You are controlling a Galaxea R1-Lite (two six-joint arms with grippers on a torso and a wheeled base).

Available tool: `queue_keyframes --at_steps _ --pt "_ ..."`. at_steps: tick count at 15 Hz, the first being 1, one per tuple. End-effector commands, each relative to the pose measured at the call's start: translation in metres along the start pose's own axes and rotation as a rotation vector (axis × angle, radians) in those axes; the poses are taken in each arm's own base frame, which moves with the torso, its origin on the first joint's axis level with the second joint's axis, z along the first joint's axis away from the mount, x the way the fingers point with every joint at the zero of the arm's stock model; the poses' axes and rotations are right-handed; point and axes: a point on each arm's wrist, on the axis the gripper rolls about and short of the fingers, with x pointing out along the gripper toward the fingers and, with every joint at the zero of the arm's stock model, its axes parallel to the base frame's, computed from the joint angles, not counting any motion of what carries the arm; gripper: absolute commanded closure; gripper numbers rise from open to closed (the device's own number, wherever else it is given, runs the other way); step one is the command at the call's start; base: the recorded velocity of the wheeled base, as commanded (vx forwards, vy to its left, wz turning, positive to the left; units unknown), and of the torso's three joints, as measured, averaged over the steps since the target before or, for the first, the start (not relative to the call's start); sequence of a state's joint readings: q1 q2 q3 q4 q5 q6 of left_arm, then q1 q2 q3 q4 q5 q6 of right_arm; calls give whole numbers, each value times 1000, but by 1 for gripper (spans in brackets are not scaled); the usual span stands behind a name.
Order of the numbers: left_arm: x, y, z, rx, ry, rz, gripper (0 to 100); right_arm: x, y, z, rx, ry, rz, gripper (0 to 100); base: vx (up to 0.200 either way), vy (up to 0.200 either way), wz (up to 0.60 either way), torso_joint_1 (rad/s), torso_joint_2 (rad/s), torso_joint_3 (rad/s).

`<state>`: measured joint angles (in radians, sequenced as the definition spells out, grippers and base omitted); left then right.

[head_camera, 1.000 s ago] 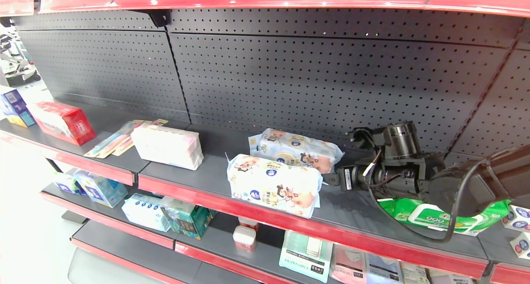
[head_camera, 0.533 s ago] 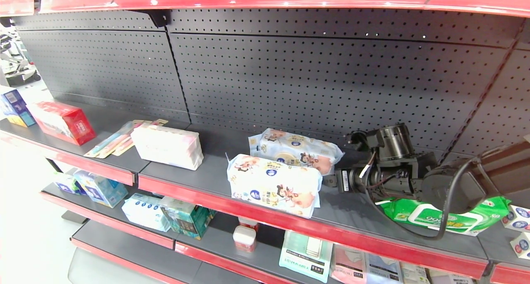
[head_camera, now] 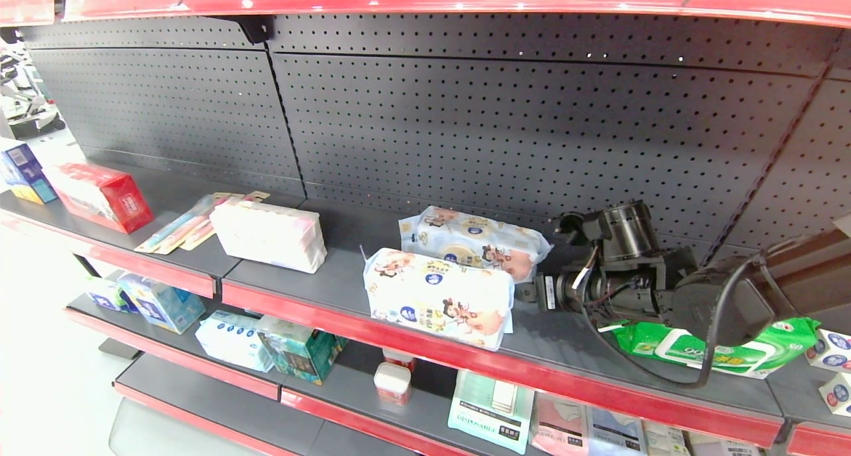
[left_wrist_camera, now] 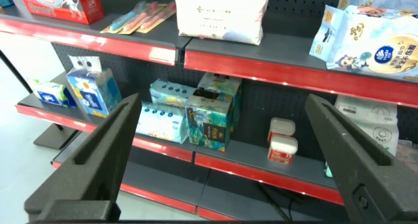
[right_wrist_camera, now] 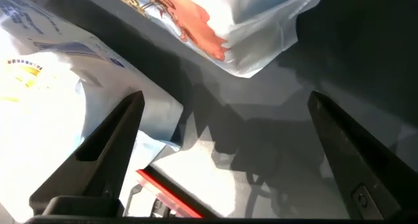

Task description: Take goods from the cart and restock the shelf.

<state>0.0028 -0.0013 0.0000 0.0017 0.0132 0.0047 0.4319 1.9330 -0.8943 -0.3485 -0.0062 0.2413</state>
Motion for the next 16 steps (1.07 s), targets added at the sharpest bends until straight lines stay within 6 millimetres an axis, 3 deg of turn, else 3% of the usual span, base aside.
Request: queue_keyframes --at_steps 1,11,16 --pt "0 0 0 0 1 1 0 0 5 -3 5 10 10 0 0 0 0 0 0 0" --pt "0 0 0 0 1 1 0 -6 0 1 8 -12 -3 0 0 0 0 0 0 0" --pt "0 0 0 0 1 1 0 -60 -16 19 -88 -142 -22 0 0 0 0 0 0 0"
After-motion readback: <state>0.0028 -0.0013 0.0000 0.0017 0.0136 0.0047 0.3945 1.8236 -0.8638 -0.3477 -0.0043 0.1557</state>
